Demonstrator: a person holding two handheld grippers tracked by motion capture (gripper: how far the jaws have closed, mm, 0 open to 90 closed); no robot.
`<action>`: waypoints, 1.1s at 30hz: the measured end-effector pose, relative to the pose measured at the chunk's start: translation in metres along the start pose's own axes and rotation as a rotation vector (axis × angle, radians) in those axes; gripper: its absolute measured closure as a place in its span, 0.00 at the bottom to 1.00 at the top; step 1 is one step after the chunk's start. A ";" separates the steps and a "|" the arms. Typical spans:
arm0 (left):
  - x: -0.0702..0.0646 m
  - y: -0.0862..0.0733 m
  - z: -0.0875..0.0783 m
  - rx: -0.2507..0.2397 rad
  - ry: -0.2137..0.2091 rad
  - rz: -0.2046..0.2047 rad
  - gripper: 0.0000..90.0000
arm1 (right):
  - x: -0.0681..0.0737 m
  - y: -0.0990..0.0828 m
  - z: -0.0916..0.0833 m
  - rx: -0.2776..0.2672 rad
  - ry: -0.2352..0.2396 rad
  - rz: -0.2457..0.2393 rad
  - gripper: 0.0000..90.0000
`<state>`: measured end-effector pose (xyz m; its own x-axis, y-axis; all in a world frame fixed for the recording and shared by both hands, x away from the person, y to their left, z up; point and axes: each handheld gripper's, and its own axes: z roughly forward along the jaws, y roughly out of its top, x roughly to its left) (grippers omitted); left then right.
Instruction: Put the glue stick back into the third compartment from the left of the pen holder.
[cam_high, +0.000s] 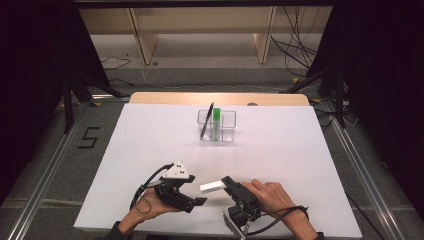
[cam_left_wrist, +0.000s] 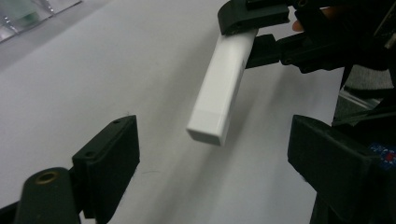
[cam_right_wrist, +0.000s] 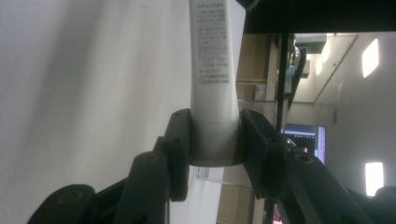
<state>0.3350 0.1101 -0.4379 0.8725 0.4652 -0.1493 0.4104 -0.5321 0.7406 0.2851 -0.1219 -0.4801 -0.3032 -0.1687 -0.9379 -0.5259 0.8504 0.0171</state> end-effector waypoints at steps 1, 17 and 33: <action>0.001 0.003 0.001 0.005 -0.013 -0.005 0.20 | 0.001 0.001 0.000 -0.005 -0.001 -0.004 0.73; 0.001 0.023 0.024 0.157 -0.075 0.061 0.33 | 0.007 0.009 -0.001 -0.026 0.006 -0.076 0.73; -0.003 0.034 0.037 0.244 -0.124 0.076 0.58 | 0.011 0.013 -0.002 -0.035 0.010 -0.103 0.73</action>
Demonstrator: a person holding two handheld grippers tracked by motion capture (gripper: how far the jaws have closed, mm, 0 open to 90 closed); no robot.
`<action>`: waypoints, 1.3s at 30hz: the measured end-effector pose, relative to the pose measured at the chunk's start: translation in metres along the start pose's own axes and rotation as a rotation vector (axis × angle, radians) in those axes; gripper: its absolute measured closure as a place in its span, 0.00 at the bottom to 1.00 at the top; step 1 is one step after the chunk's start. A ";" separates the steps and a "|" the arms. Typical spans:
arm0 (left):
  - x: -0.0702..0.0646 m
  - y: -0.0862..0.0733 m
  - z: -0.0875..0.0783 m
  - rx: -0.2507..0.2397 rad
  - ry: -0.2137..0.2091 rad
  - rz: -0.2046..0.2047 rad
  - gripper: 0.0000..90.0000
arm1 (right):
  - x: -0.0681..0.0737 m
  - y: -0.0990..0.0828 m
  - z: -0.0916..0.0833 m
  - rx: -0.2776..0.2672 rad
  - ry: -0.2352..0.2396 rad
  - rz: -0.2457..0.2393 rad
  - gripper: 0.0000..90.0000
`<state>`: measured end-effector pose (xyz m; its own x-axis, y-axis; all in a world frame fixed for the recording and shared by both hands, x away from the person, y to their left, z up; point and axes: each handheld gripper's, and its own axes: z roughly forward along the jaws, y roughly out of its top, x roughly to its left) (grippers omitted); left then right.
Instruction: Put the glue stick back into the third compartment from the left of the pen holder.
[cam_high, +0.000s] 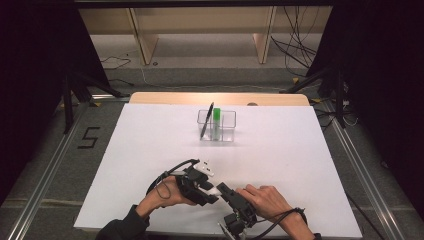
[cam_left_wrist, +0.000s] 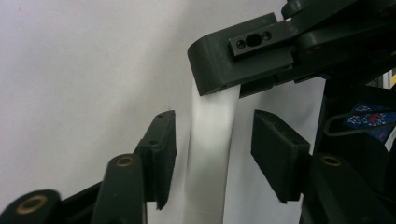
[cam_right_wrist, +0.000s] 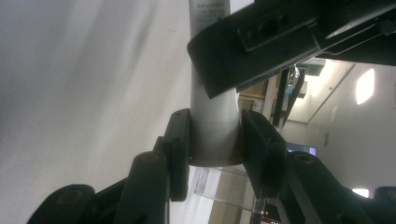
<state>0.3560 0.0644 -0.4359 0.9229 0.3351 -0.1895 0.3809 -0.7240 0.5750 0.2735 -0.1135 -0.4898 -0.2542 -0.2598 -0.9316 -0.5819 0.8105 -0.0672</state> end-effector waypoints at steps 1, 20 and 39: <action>0.001 0.001 0.000 0.004 -0.002 -0.003 0.59 | 0.000 0.000 0.000 0.000 -0.001 -0.002 0.73; 0.007 0.001 0.002 0.050 -0.078 -0.013 0.74 | 0.002 0.006 -0.001 -0.016 0.009 -0.021 0.73; 0.024 -0.009 -0.006 -0.005 -0.062 -0.095 0.77 | -0.009 -0.005 -0.006 0.030 -0.026 0.059 0.52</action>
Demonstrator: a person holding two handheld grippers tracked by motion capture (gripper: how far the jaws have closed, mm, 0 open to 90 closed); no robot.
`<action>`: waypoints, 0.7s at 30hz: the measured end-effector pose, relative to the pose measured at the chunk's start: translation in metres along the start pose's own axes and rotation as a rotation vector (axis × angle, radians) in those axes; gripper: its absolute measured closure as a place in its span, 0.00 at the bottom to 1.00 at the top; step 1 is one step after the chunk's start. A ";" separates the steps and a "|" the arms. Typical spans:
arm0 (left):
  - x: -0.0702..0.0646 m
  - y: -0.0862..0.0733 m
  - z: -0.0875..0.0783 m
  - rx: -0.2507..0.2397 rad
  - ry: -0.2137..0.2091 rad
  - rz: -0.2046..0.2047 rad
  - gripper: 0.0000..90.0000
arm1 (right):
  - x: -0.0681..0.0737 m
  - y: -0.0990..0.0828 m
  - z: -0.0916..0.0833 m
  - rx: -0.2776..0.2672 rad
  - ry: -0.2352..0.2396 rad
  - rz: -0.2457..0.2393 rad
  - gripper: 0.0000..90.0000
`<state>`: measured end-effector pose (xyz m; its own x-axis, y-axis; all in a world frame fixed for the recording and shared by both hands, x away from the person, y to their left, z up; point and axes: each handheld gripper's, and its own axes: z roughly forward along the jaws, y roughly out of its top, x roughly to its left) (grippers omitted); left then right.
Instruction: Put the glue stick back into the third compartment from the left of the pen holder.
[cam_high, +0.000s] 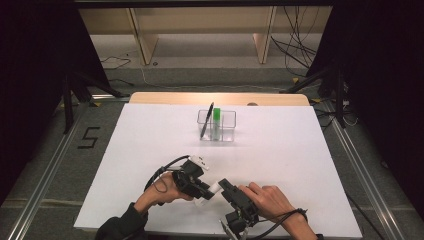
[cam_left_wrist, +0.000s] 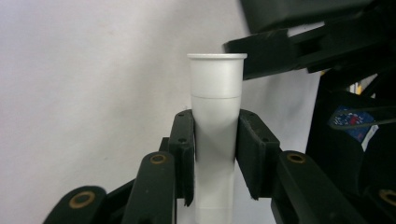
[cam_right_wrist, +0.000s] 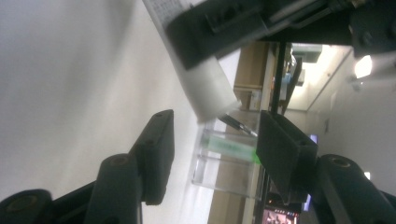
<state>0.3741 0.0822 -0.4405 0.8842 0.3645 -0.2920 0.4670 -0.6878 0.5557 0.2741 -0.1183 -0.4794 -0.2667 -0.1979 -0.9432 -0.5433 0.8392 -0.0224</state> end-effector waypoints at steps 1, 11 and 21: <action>0.001 0.000 -0.002 -0.017 0.008 -0.014 0.77 | -0.001 -0.002 -0.001 0.005 -0.001 0.017 0.51; 0.015 -0.004 -0.020 -0.143 0.110 -0.082 0.77 | -0.007 -0.020 -0.006 0.058 0.002 0.217 0.47; 0.021 0.000 -0.031 -0.302 0.238 -0.114 0.77 | -0.014 -0.041 -0.014 0.083 0.109 0.588 0.40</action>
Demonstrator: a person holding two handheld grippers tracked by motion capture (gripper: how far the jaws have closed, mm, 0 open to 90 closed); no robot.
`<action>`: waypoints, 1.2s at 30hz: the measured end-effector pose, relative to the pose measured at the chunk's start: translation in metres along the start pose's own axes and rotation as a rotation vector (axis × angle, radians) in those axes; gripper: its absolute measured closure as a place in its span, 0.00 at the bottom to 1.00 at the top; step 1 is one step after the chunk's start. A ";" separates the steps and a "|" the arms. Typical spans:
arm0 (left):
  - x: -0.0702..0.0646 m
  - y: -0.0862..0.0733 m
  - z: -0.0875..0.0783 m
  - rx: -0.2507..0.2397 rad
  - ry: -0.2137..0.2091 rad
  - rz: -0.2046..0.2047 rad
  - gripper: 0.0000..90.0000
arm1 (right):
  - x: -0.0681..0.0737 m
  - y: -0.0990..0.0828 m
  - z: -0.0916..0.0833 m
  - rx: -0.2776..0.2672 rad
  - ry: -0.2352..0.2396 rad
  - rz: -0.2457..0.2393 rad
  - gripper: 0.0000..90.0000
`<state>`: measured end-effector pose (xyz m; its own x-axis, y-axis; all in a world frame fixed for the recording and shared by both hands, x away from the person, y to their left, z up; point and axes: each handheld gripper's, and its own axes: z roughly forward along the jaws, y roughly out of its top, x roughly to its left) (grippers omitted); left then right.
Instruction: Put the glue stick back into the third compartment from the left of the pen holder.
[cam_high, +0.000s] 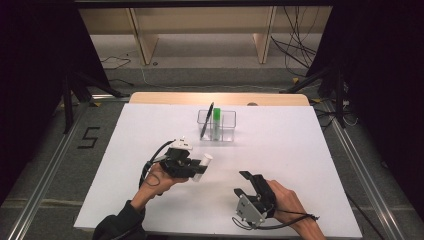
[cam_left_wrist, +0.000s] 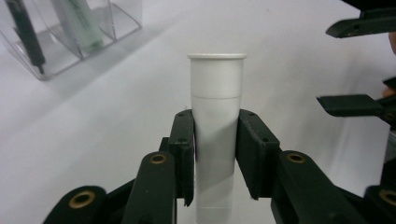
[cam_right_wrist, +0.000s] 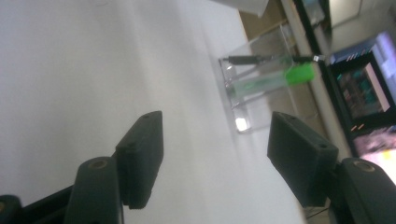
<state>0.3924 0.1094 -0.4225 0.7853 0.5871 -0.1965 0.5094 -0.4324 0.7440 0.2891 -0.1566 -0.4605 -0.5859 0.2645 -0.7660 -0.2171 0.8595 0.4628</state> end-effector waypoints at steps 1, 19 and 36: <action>0.001 0.001 -0.001 -0.021 0.009 -0.002 0.77 | -0.001 -0.001 -0.001 0.009 0.015 0.065 0.39; 0.020 0.047 0.017 -0.254 0.073 -0.081 0.77 | -0.032 -0.049 -0.018 -0.091 0.302 0.954 0.31; 0.033 0.097 0.035 -0.345 0.099 -0.118 0.77 | -0.025 -0.065 -0.028 -0.133 0.288 1.080 0.30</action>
<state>0.4804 0.0630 -0.3790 0.6823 0.6894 -0.2433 0.4322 -0.1119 0.8948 0.2961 -0.2317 -0.4591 -0.6715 0.7165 0.1888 0.4419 0.1826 0.8783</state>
